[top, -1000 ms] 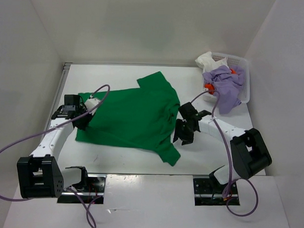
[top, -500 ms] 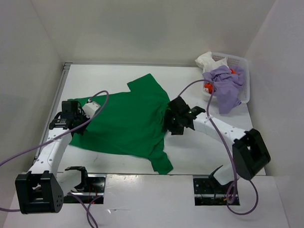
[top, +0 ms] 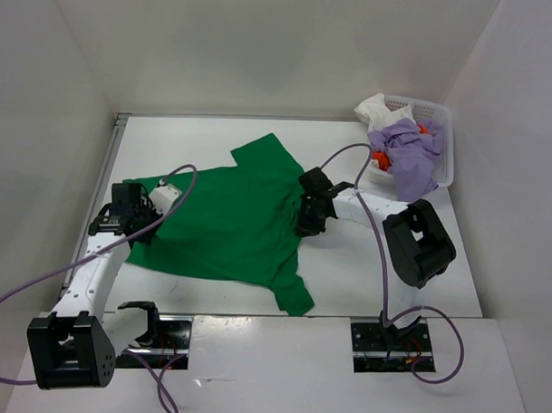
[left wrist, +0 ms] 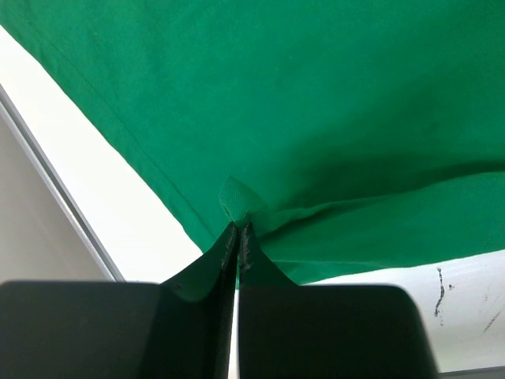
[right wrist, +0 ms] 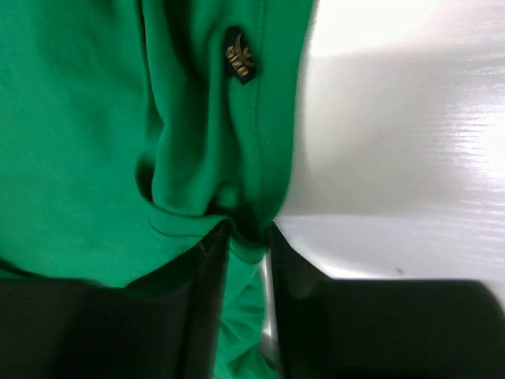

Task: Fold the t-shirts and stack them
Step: Flatten out the tshirt, then grap the side of the flattened tshirt closest away from the robot with both arms

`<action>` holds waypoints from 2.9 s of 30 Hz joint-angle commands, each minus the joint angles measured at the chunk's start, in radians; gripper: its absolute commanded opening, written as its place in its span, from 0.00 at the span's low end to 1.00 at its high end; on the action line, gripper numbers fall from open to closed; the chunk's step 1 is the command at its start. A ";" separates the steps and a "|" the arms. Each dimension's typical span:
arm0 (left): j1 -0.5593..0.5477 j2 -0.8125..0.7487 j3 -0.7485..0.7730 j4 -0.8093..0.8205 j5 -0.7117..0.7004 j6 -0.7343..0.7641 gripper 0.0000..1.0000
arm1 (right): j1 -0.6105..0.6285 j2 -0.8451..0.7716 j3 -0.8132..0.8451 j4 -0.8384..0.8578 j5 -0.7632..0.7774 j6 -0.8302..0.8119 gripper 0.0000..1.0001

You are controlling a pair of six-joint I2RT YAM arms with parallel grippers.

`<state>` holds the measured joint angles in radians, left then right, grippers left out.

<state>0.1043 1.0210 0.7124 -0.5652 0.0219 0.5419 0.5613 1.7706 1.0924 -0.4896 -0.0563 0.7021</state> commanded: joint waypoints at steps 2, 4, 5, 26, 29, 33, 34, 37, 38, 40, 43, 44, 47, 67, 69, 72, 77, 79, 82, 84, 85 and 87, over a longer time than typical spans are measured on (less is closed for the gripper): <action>0.006 -0.022 0.004 -0.009 -0.004 -0.023 0.00 | -0.020 -0.034 0.004 0.020 0.024 -0.001 0.00; 0.006 -0.022 0.004 -0.009 -0.004 -0.023 0.00 | -0.031 -0.059 -0.015 0.011 0.045 -0.001 0.00; 0.006 -0.022 0.004 -0.009 -0.013 -0.023 0.00 | -0.049 -0.074 -0.028 -0.004 0.064 -0.001 0.00; -0.003 -0.061 0.004 -0.009 0.027 -0.003 0.00 | -0.335 -0.457 -0.103 -0.242 0.230 -0.040 0.61; -0.003 -0.061 0.004 -0.009 0.027 -0.003 0.00 | -0.142 -0.522 -0.092 -0.325 0.179 0.069 0.61; -0.003 -0.081 0.004 -0.009 0.027 -0.003 0.00 | 0.067 -0.522 -0.204 -0.266 0.044 0.239 0.60; -0.003 -0.090 -0.005 -0.009 0.027 -0.003 0.00 | 0.096 -0.534 -0.247 -0.235 0.021 0.267 0.60; -0.003 -0.099 -0.005 -0.009 0.036 -0.003 0.00 | 0.147 -0.502 -0.259 -0.158 -0.042 0.300 0.60; -0.003 -0.099 -0.005 -0.018 0.045 -0.003 0.00 | 0.161 -0.482 -0.240 -0.149 -0.065 0.300 0.60; -0.003 -0.099 -0.005 -0.018 0.046 -0.003 0.00 | 0.187 -0.413 -0.210 -0.149 -0.076 0.289 0.60; -0.003 -0.108 -0.005 -0.018 0.056 -0.003 0.00 | 0.247 -0.332 -0.175 -0.138 -0.089 0.289 0.61; -0.003 -0.108 -0.005 -0.018 0.056 -0.003 0.00 | 0.259 -0.320 -0.175 -0.138 -0.105 0.289 0.61; -0.003 -0.119 -0.005 -0.018 0.056 -0.003 0.00 | 0.298 -0.267 -0.175 -0.095 -0.117 0.298 0.63; -0.003 -0.156 -0.005 -0.047 -0.037 0.024 0.00 | 0.279 -0.462 -0.264 -0.256 -0.053 0.367 0.00; -0.003 -0.189 -0.005 -0.058 -0.063 0.052 0.00 | 0.253 -0.618 -0.301 -0.370 -0.053 0.388 0.00; -0.012 -0.229 -0.028 -0.081 -0.114 0.092 0.00 | 0.148 -0.847 -0.321 -0.529 -0.043 0.407 0.00; -0.012 -0.251 -0.039 -0.081 -0.181 0.119 0.00 | 0.040 -1.021 -0.330 -0.601 -0.109 0.428 0.00; -0.012 -0.242 -0.039 -0.081 -0.168 0.107 0.00 | 0.031 -1.031 -0.330 -0.601 -0.120 0.428 0.00; -0.012 -0.208 -0.025 -0.081 -0.135 0.084 0.00 | 0.012 -0.975 -0.307 -0.535 -0.120 0.399 0.00; -0.012 -0.177 0.010 -0.070 -0.126 0.063 0.00 | -0.026 -0.897 -0.279 -0.512 -0.131 0.334 0.00; -0.012 -0.177 0.019 -0.070 -0.126 0.063 0.00 | -0.038 -0.872 -0.247 -0.503 -0.131 0.311 0.00; -0.012 -0.165 0.039 -0.081 -0.099 0.063 0.00 | -0.070 -0.824 -0.223 -0.503 -0.140 0.254 0.00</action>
<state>0.0929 0.8486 0.6830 -0.6537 -0.1070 0.6220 0.5385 0.8761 0.7929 -1.0256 -0.1787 1.0607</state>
